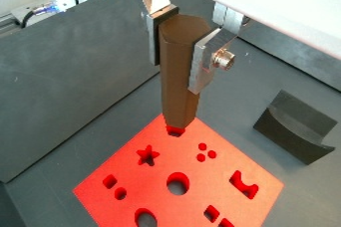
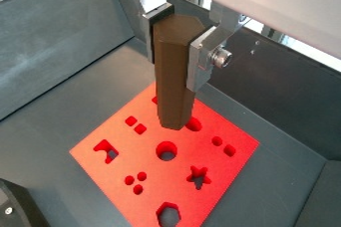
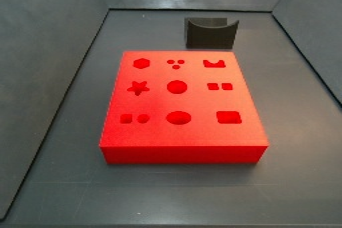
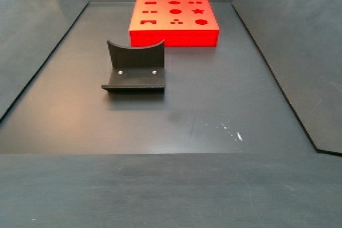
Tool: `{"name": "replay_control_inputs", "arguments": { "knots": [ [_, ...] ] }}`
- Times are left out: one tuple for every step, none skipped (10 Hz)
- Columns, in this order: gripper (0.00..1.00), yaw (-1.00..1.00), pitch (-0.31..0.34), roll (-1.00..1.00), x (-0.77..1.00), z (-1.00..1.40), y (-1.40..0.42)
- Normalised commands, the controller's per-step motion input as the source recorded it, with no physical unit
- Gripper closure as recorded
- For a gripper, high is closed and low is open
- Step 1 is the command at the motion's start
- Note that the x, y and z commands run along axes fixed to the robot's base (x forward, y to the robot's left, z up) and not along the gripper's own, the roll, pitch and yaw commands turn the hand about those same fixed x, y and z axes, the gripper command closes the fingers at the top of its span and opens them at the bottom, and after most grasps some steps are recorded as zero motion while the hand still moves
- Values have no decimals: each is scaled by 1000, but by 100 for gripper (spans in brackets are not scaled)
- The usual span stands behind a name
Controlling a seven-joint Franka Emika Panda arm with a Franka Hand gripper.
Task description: Insert the hexagon object.
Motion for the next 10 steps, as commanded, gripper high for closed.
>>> {"name": "replay_control_inputs", "arguments": {
  "knots": [
    [100,0,0,-9,0,0,11],
    [100,0,-130,0,-14,-220,129],
    [100,0,-259,57,-160,-600,380],
    [100,-9,-247,90,-297,-663,500],
    [100,-14,-253,64,-349,-666,534],
    [100,-6,-286,29,-303,-591,520],
    [100,-3,-296,1,-280,-566,491],
    [100,-31,-294,0,-257,-563,414],
    [100,-31,-266,0,-157,-586,194],
    [100,-40,-207,-6,-6,-554,151]
  ]
}}
